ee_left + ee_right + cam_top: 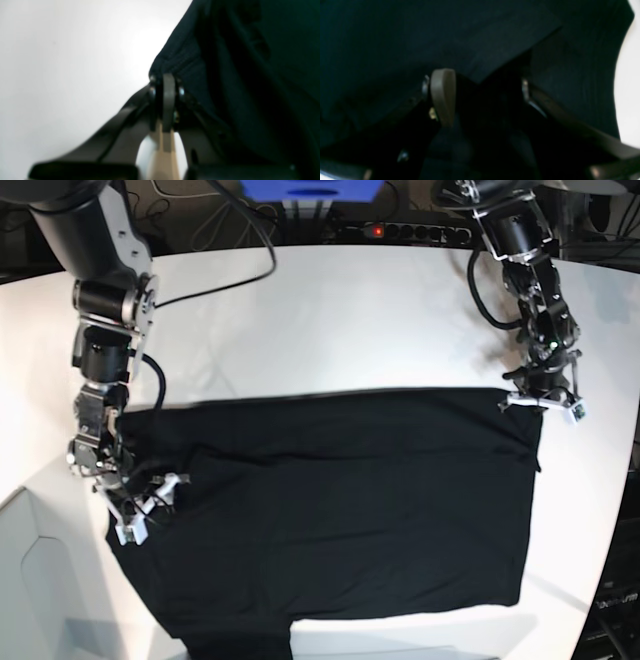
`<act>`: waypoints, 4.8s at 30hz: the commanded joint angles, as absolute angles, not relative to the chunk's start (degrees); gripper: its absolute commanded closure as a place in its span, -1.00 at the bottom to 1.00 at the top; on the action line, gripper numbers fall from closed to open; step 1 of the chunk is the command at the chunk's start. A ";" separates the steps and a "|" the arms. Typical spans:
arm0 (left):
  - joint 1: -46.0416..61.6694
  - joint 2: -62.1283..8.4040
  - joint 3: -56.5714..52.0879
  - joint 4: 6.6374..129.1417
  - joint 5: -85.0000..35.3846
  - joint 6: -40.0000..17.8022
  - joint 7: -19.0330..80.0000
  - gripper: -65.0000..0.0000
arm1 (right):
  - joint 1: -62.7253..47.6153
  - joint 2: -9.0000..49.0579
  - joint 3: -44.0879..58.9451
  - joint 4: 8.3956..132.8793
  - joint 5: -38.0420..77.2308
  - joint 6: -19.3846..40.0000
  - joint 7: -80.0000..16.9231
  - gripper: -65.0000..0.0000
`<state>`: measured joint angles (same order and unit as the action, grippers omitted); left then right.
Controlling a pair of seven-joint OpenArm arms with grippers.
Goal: Fold the T-shirt properly
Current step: 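Hold the shoulder edge with both grippers and adjust the right gripper, then pull the held shoulder edge back with both grippers, dragging the shirt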
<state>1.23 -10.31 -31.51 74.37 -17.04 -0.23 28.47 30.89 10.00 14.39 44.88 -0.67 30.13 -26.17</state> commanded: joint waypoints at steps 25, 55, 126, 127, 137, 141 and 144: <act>1.01 -11.30 -31.69 75.12 -16.75 0.13 28.53 1.00 | 42.59 7.69 14.37 46.29 0.31 30.11 -24.75 1.00; 0.66 -11.30 -31.69 76.88 -16.75 0.57 28.97 0.39 | 28.00 11.47 14.64 65.54 0.13 29.67 -32.57 -0.21; 6.73 -8.92 -37.85 87.08 -16.84 0.22 28.97 1.00 | -2.07 12.79 28.35 85.49 0.04 29.93 -33.54 1.00; 7.25 -8.75 -37.85 87.60 -16.84 0.22 28.97 1.00 | -3.47 12.62 28.35 87.08 0.04 29.93 -33.54 1.00; 16.48 -5.49 -37.85 95.60 -16.84 0.48 28.97 1.00 | -14.81 10.15 34.68 96.84 0.04 30.11 -33.54 1.00; 21.76 -3.47 -37.85 100.79 -16.84 0.48 28.97 1.00 | -19.56 10.15 34.68 100.00 0.04 30.11 -33.54 1.00; 25.27 -2.42 -37.85 103.96 -16.84 0.40 28.97 1.00 | -22.46 9.98 34.68 101.93 0.13 30.11 -33.54 1.00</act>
